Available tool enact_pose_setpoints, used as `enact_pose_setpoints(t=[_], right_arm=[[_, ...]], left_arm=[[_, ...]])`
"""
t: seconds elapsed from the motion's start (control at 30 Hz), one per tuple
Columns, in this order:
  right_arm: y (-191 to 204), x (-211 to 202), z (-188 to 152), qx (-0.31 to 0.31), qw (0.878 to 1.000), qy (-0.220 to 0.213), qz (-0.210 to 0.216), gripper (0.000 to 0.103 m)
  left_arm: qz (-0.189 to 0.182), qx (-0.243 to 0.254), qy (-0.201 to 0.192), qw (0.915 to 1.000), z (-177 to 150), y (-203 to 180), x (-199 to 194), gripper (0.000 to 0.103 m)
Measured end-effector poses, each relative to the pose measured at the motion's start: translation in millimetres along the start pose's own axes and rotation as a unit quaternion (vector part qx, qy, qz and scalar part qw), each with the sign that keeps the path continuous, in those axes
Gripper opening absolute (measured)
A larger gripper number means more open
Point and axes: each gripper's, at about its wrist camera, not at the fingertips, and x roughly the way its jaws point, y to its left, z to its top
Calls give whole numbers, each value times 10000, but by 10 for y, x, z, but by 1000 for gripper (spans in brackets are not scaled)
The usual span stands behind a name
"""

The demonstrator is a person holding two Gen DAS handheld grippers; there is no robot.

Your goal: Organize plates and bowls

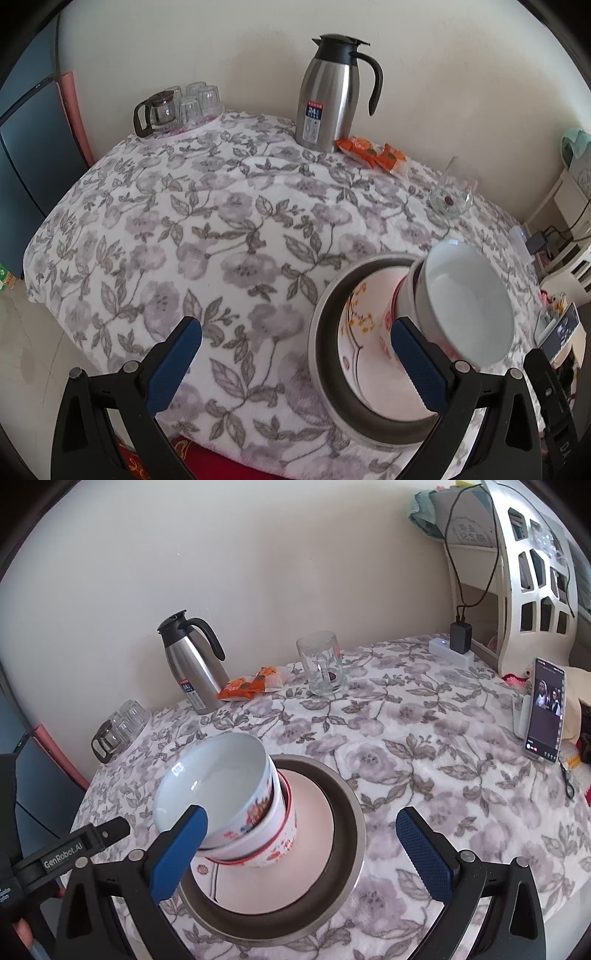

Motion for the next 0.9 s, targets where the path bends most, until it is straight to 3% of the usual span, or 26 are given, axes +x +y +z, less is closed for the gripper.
enact_pose_setpoints(t=[0.33, 0.57, 0.9], right_arm=[[-108, 167, -254, -92, 9983, 479, -311, 103], [-174, 291, -420, -195, 9944, 819, -634, 103], [-195, 302, -536, -276, 9924, 986, -677, 103]], left_arm=[[86, 253, 404, 9988, -297, -50, 120, 102], [91, 350, 946, 9949, -458, -85, 333, 102], [144, 612, 1149, 9914, -615, -158, 396, 102]])
